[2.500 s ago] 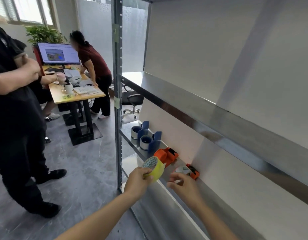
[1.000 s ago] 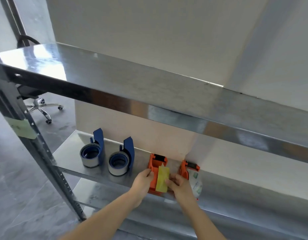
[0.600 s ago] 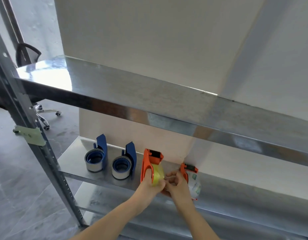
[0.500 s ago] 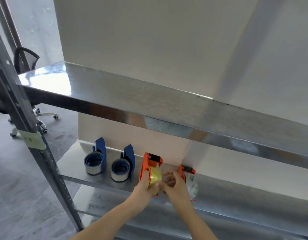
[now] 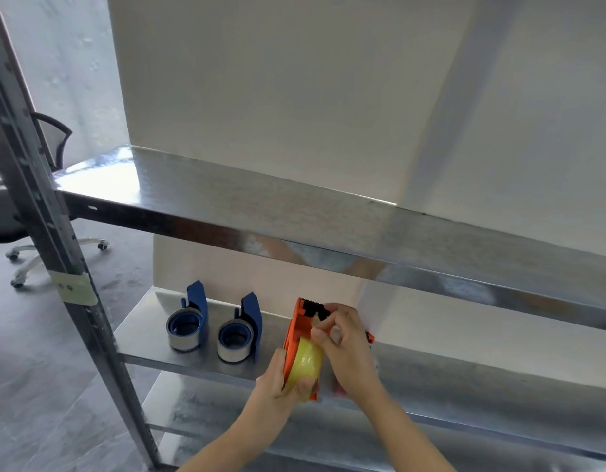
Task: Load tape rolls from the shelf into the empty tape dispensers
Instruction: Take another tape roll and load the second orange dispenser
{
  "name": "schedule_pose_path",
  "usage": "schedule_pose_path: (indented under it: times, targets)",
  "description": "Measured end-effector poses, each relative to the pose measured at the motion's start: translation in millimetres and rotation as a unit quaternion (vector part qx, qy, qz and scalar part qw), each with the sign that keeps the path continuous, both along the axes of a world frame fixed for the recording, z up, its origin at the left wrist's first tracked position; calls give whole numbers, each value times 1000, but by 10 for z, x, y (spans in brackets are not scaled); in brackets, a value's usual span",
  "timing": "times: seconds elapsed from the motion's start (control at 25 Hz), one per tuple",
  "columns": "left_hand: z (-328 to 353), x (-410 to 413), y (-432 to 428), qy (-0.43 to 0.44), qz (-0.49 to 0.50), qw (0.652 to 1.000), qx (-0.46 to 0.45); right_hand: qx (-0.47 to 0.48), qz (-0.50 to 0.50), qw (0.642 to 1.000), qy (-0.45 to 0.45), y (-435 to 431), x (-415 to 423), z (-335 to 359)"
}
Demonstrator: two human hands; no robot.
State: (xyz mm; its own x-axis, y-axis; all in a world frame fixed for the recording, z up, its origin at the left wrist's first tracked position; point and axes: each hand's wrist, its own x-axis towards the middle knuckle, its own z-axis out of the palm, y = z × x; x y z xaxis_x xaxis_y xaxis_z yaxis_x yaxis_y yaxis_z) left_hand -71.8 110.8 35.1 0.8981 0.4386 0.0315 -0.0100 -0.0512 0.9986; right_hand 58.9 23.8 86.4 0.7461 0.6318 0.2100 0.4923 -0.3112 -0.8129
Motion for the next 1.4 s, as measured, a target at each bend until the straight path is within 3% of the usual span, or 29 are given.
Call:
schedule_pose_path:
  times: [0.16,0.36,0.56,0.84,0.92,1.16,1.28,1.4]
  targets:
    - [81,-156,-53,-3,-6,1000,0,-18,9,999,-39,56,74,180]
    - [171,-298,-136,-43,-14,999,-20,-112,3,989,-99,129,144,389]
    - [250,-483,-220,-32,-19,999,-12,-106,-25,987,-117,131,250,554]
    - [332,-653,-245,-7,-9,1000,25,-77,-49,995,44,264,340,597]
    - [318,-679,-233,-8,11,999,39,-73,-48,985,151,293,353,578]
    - [356,-649,-187,-74,24,997,-24,-54,-25,861,505,265,235,276]
    - [349,-571,-150,-85,26,995,-44,-15,-3,813,583,279,141,124]
    - [306,-501,-125,-85,31,994,-57,44,15,801,597,265,125,-27]
